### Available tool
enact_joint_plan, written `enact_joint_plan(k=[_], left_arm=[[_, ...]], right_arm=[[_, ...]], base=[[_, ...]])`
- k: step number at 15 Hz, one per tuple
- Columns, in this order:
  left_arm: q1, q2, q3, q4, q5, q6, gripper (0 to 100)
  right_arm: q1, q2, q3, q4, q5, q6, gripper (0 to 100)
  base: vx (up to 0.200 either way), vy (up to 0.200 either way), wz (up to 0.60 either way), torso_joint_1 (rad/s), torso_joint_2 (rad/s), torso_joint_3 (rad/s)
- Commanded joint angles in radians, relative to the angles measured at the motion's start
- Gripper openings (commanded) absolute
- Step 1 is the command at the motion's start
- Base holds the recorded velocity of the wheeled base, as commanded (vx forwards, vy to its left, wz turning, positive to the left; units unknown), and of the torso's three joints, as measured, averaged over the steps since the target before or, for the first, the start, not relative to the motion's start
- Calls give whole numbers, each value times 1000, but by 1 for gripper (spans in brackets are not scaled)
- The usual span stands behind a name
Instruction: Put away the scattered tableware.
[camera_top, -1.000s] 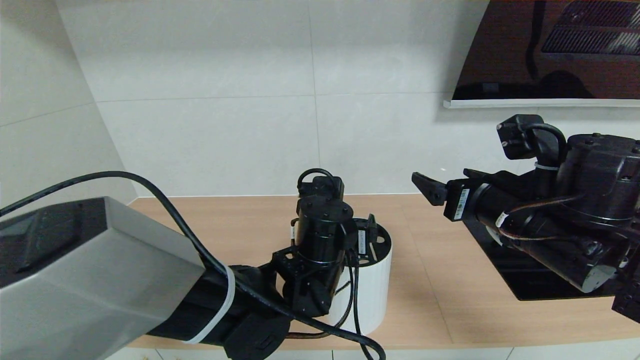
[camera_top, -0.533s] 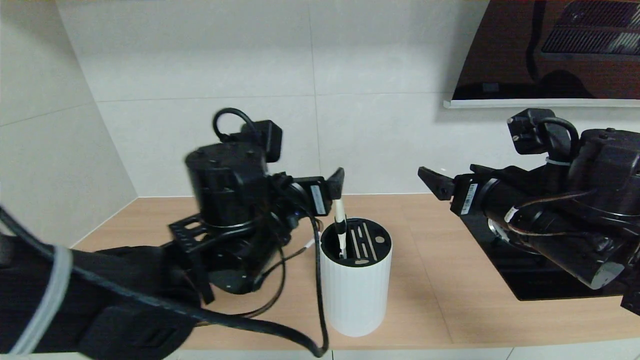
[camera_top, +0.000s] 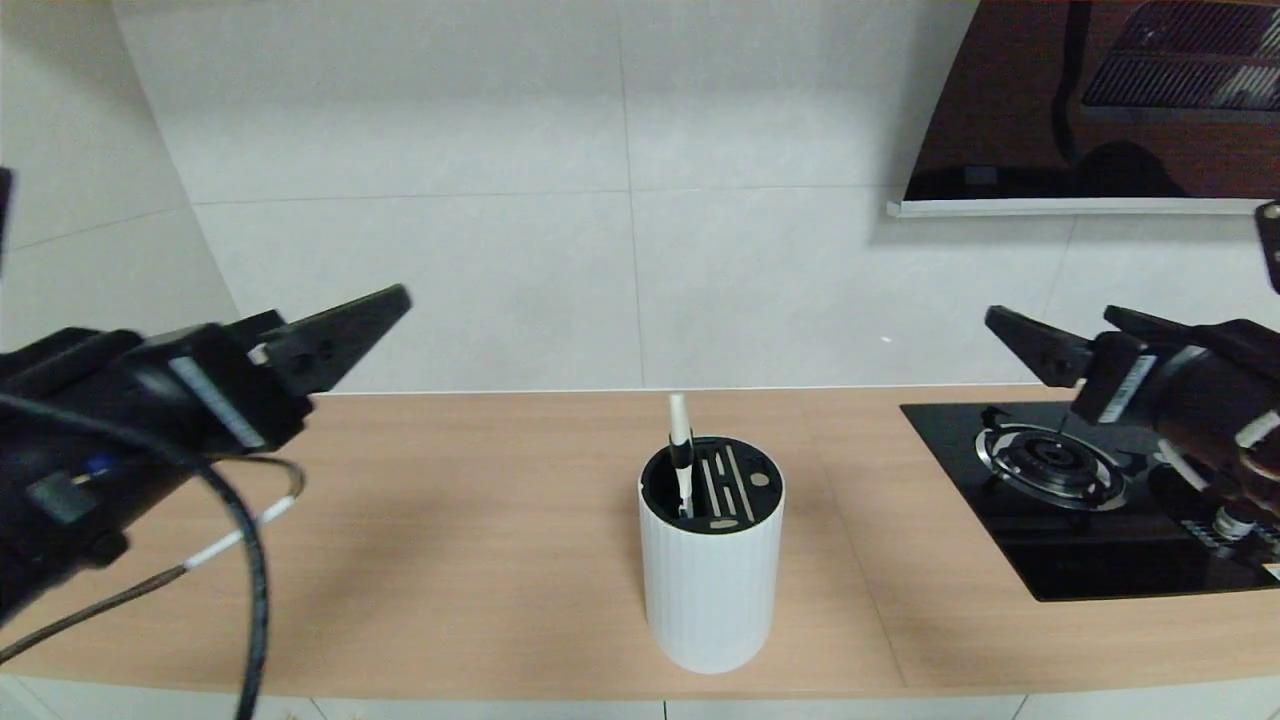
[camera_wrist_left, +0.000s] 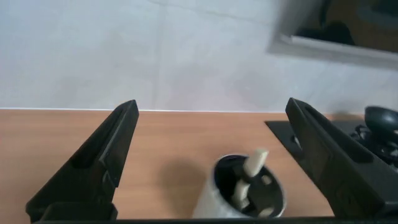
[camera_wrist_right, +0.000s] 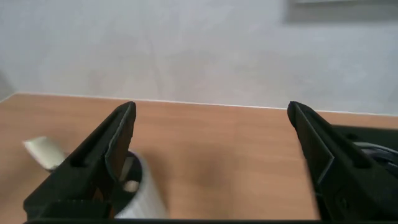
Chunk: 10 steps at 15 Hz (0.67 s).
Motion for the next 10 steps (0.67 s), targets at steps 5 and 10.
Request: enact_joint_plan(k=[5, 10], left_arm=[[266, -800, 189, 507, -269, 1, 100], [392, -1026, 206, 685, -341, 4, 100]], right_arm=[[-144, -797, 199, 446, 21, -33, 100], [-282, -1150, 199, 793, 93, -31, 100]], base=[[0, 0, 0, 0, 0, 0], [0, 0, 0, 0, 0, 0]])
